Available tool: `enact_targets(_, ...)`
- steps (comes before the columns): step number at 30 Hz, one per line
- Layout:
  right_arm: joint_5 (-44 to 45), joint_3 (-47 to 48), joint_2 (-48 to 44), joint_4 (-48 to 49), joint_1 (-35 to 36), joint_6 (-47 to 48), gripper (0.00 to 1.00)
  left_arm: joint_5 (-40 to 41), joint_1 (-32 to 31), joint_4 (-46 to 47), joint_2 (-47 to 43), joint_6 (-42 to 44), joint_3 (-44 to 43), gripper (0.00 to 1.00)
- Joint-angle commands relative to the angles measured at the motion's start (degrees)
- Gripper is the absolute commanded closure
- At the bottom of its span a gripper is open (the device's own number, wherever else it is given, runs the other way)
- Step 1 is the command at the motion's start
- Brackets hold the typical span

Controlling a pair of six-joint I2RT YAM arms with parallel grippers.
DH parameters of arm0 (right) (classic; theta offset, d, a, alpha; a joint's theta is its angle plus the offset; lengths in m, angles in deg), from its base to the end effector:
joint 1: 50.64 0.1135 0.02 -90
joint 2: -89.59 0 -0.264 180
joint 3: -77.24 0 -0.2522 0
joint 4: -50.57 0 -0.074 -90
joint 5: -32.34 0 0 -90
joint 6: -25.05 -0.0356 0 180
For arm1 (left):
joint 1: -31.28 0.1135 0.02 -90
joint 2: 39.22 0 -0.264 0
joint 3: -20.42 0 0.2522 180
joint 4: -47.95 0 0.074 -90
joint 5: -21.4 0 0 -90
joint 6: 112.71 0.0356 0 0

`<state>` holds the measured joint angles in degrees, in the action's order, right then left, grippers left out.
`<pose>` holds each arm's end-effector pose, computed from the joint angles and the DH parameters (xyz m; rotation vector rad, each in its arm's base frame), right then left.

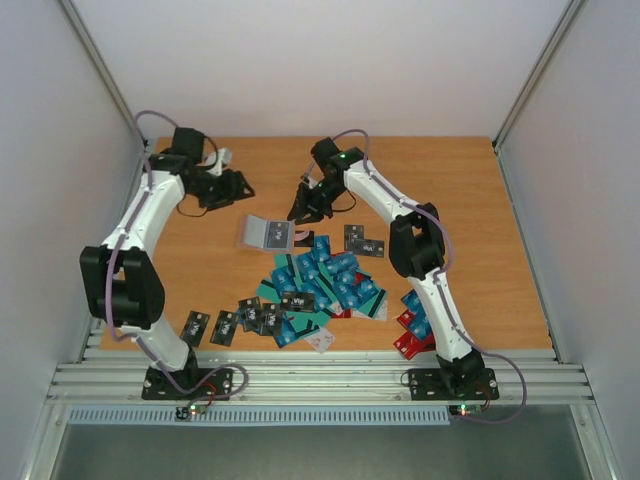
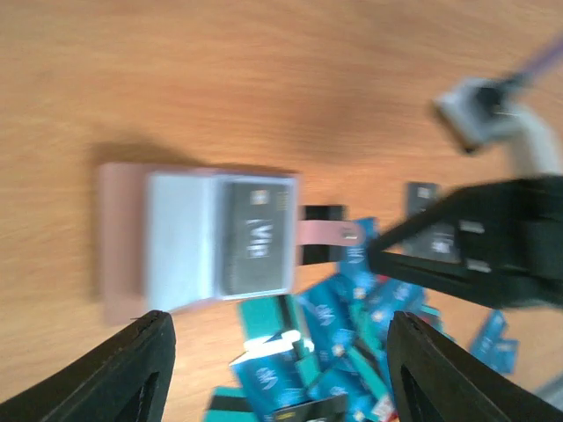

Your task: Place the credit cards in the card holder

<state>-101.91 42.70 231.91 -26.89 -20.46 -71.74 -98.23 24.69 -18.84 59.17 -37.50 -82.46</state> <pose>0.4264 0.2767 0.1929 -0.7417 2.7877 1.2363 0.3543 -0.0587 0.3015 -0.0171 2.6560 -0.8101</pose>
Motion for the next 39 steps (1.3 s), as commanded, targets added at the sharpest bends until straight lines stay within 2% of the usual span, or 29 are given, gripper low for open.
enact_targets(1,0.3,-0.8,-3.6,-1.6,0.1,1.7,0.75,6.2,5.0,0.0,2.0,1.7,7.0,0.32)
enact_targets(9,-8.5,0.3,-1.3,4.0,0.5,-1.1,0.74,4.3,9.9,0.2,9.0,3.1,7.0,0.34)
enact_targets(15,-12.1,0.9,-0.1,8.4,0.8,-5.6,0.75,0.2,10.6,-0.6,11.4,-1.6,5.8,0.39)
enact_targets(21,-8.9,2.1,0.6,6.9,1.7,-5.2,0.8,7.7,10.8,-3.2,11.5,-2.3,5.7,0.5)
enact_targets(27,-2.3,-0.5,0.2,3.2,2.9,-2.7,0.86,9.6,10.8,0.0,11.0,-1.2,9.9,0.5)
enact_targets(31,-1.4,-1.0,0.3,2.5,2.9,-1.8,0.9,7.8,10.7,0.5,10.7,0.0,11.7,0.51)
enact_targets(39,-3.6,2.7,4.9,3.5,3.0,0.6,0.94,10.5,10.4,1.4,12.7,1.1,10.6,0.51)
